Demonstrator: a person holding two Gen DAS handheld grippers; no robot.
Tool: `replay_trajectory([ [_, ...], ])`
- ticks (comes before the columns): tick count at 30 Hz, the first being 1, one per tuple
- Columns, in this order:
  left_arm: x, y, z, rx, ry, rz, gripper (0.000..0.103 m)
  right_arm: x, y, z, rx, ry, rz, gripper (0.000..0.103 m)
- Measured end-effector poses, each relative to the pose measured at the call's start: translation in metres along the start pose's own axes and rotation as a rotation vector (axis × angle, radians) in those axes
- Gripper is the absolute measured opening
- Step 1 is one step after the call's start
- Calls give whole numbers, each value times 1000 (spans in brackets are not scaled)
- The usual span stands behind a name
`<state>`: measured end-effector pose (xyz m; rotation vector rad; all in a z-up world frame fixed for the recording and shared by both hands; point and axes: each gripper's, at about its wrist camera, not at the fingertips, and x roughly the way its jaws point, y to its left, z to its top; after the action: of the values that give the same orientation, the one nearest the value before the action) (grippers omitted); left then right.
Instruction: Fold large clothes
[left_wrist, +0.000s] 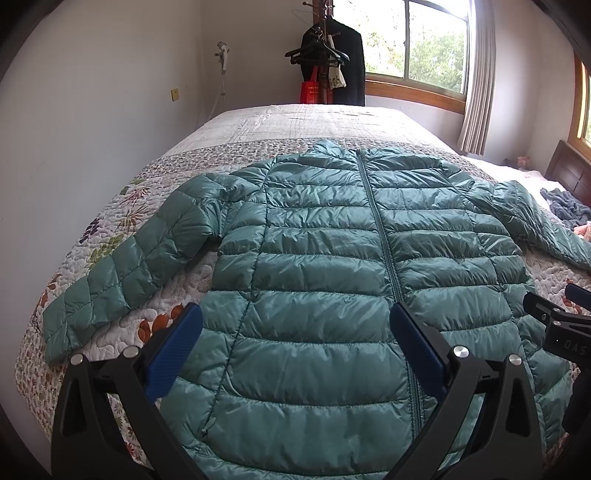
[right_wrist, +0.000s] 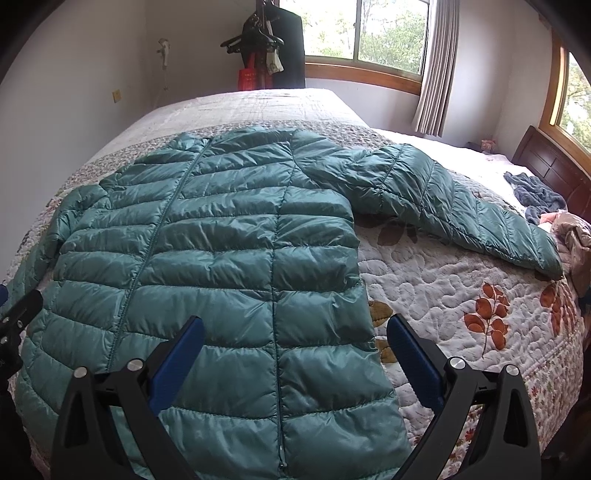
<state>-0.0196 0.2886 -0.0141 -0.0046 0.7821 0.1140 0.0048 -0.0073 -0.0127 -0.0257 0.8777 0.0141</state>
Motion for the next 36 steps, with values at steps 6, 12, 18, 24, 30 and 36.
replay_trajectory([
  [6, 0, -1, 0, -1, 0, 1, 100, -1, 0, 1, -1, -1, -3, 99],
  [12, 1, -1, -1, -2, 1, 3, 100, -2, 1, 2, -2, -4, -3, 99],
  [18, 1, 0, -1, -2, 2, 2, 100, -2, 1, 2, -4, -3, -4, 99],
  [24, 1, 1, -1, -4, 2, 2, 100, -2, 1, 1, -2, -5, -8, 99],
  [30, 1, 1, -1, -3, 1, 2, 100, -2, 1, 1, -2, -5, -8, 99],
  [36, 1, 0, -1, -5, 2, 3, 100, -2, 1, 1, -2, -4, -7, 99],
])
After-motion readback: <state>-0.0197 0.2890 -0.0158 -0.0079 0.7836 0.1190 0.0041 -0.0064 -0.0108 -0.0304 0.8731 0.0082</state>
